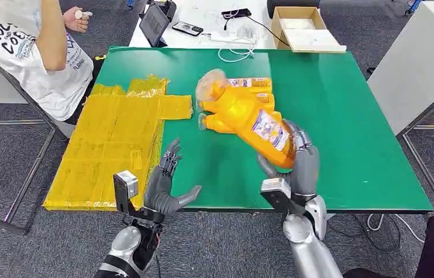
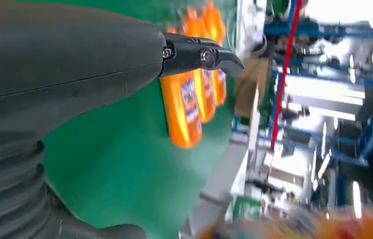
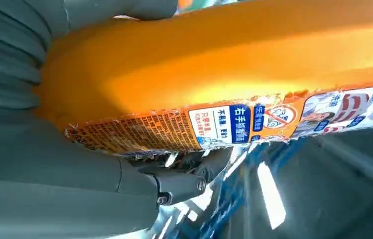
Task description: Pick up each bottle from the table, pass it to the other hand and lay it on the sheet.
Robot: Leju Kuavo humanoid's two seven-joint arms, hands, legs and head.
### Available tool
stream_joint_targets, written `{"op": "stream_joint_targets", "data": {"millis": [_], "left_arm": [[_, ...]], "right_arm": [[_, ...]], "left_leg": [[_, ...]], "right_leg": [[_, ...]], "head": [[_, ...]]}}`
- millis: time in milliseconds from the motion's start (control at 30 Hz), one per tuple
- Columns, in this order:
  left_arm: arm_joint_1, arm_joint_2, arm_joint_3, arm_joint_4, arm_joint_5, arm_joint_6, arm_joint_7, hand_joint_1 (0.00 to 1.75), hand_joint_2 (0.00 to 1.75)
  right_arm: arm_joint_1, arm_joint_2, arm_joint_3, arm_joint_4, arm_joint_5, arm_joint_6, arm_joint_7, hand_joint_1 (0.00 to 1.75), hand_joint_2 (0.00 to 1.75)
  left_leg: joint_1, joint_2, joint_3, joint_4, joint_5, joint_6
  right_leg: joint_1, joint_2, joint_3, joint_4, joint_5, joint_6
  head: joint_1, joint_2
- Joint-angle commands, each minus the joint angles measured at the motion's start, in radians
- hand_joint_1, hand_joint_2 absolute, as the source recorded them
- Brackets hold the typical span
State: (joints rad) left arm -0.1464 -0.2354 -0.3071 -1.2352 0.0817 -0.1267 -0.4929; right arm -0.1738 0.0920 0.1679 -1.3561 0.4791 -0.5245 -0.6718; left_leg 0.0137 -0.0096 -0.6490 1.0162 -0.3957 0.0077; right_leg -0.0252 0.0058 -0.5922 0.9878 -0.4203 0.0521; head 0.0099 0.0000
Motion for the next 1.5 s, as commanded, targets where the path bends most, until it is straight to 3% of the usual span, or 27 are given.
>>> {"op": "stream_joint_targets", "data": {"millis": [33, 133, 367, 767, 1200, 1233, 1267, 1500], "left_arm": [[-0.054, 0.035, -0.066, 0.029, 0.065, -0.064, 0.018, 0.0, 1.75], [-0.065, 0.031, -0.077, 0.038, 0.07, -0.065, 0.022, 0.0, 1.75], [-0.085, 0.027, -0.07, 0.064, 0.079, -0.058, 0.026, 0.0, 1.75], [-0.071, 0.034, -0.076, 0.059, 0.123, -0.092, 0.043, 0.0, 1.75], [-0.074, 0.026, -0.059, 0.076, 0.133, -0.074, 0.04, 0.03, 1.75], [-0.072, 0.024, -0.057, 0.072, 0.133, -0.07, 0.039, 0.61, 1.75], [-0.072, 0.023, -0.055, 0.071, 0.132, -0.068, 0.037, 1.75, 1.75], [-0.066, 0.019, -0.05, 0.055, 0.128, -0.061, 0.028, 1.75, 1.75]], "right_arm": [[-0.009, 0.105, 0.188, 0.311, 0.011, 0.077, -0.026, 1.75, 1.75], [-0.038, 0.116, 0.299, 0.403, -0.002, 0.016, -0.026, 1.75, 1.75], [-0.095, 0.174, 0.397, 0.486, -0.009, -0.007, -0.026, 1.75, 1.75], [-0.129, 0.195, 0.433, 0.62, 0.005, -0.025, -0.026, 1.75, 1.75], [-0.127, 0.202, 0.436, 0.643, 0.012, -0.041, -0.021, 1.75, 1.75], [-0.127, 0.202, 0.436, 0.643, 0.013, -0.041, -0.02, 1.75, 1.75], [-0.127, 0.203, 0.436, 0.644, 0.013, -0.041, -0.018, 1.75, 1.75], [-0.124, 0.202, 0.431, 0.641, 0.011, -0.033, -0.009, 1.75, 1.75]], "left_leg": [[0.002, 0.004, 0.007, -0.001, -0.002, -0.001], [0.002, 0.006, 0.008, -0.002, -0.003, -0.001], [0.001, 0.005, 0.004, 0.0, -0.001, 0.0], [0.002, 0.002, 0.007, -0.001, -0.002, 0.0], [0.002, 0.0, 0.003, -0.001, -0.001, 0.0], [0.002, 0.001, 0.005, -0.001, -0.002, 0.0], [0.002, 0.001, 0.003, -0.001, -0.001, 0.0], [0.002, 0.0, 0.003, -0.001, -0.001, 0.0]], "right_leg": [[0.003, 0.003, 0.006, -0.003, 0.0, -0.004], [0.003, 0.004, 0.007, -0.002, 0.0, -0.005], [0.002, 0.003, 0.002, 0.0, -0.001, -0.003], [0.003, 0.0, 0.007, -0.002, -0.002, -0.004], [0.002, -0.001, 0.003, -0.001, -0.001, -0.003], [0.003, -0.002, 0.005, -0.001, -0.002, -0.004], [0.002, -0.001, 0.003, -0.001, -0.001, -0.003], [0.002, -0.002, 0.002, -0.001, -0.001, -0.002]], "head": [[0.0, 0.0], [0.0, 0.0], [0.0, 0.0], [0.0, 0.0], [0.0, 0.0], [0.0, 0.0], [0.0, 0.0], [0.0, 0.0]]}}
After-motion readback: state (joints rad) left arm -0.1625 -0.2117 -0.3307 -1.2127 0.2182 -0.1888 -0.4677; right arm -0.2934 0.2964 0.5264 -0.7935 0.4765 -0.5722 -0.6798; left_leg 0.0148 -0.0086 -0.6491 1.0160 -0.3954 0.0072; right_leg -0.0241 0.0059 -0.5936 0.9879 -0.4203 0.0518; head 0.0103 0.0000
